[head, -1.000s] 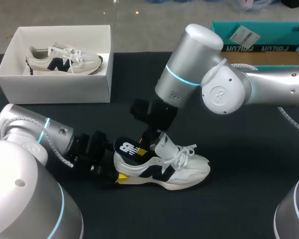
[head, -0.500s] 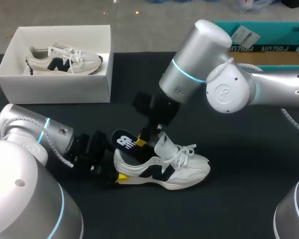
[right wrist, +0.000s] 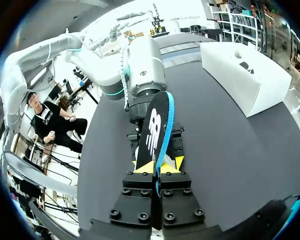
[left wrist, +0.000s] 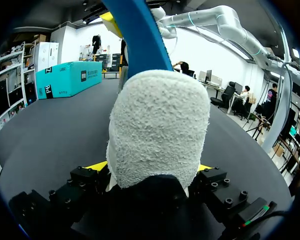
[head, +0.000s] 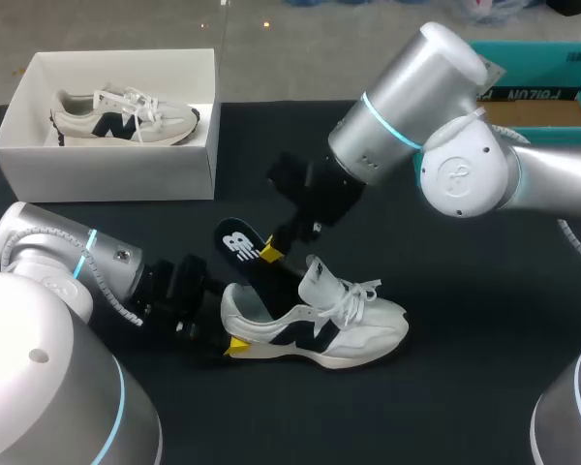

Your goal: Take the shoe out of the shoebox, open the shoe tongue, remove and reinsert the insole, then place the shoe into the shoebox

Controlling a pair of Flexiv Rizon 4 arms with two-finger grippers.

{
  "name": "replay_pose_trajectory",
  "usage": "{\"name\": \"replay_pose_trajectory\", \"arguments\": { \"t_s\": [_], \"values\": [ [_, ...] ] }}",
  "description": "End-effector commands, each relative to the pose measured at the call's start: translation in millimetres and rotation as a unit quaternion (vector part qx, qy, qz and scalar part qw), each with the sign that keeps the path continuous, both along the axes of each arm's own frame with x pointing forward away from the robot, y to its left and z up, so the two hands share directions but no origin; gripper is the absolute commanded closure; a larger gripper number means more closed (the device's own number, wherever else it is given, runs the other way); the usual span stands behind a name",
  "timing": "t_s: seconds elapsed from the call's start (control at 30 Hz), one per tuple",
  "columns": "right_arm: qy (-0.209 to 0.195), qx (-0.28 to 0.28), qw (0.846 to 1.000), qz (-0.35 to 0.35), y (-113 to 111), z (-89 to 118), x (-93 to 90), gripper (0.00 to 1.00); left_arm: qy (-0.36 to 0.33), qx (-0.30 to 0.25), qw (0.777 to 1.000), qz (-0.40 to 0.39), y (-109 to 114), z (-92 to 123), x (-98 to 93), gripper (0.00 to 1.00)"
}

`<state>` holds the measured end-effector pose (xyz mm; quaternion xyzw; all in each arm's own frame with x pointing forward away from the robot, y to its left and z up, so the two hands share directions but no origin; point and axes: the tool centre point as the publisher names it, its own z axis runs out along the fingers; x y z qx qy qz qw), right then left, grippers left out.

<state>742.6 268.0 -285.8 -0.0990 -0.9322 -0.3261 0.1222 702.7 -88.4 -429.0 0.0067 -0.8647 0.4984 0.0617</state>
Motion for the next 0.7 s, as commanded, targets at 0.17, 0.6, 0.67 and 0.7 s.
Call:
{"name": "replay_pose_trajectory", "arguments": {
  "t_s": [0.17,0.6,0.67,0.7],
  "values": [
    [-0.015,0.039,0.999,-0.015,-1.1,26.6,-3.9,1.00,0.000,0.002,1.000,0.000,-1.4,-3.1,-0.8,1.00],
    [-0.035,0.077,0.996,-0.021,14.2,76.1,16.9,1.00,0.000,0.002,1.000,0.000,-1.4,-3.1,-0.8,1.00],
    [-0.037,0.077,0.996,-0.022,14.0,85.4,19.5,1.00,0.000,0.002,1.000,0.000,-1.4,-3.1,-0.8,1.00],
    [-0.038,0.077,0.996,-0.022,13.8,89.5,20.7,1.00,0.000,0.002,1.000,0.000,-1.4,-3.1,-0.8,1.00]
  ]
}}
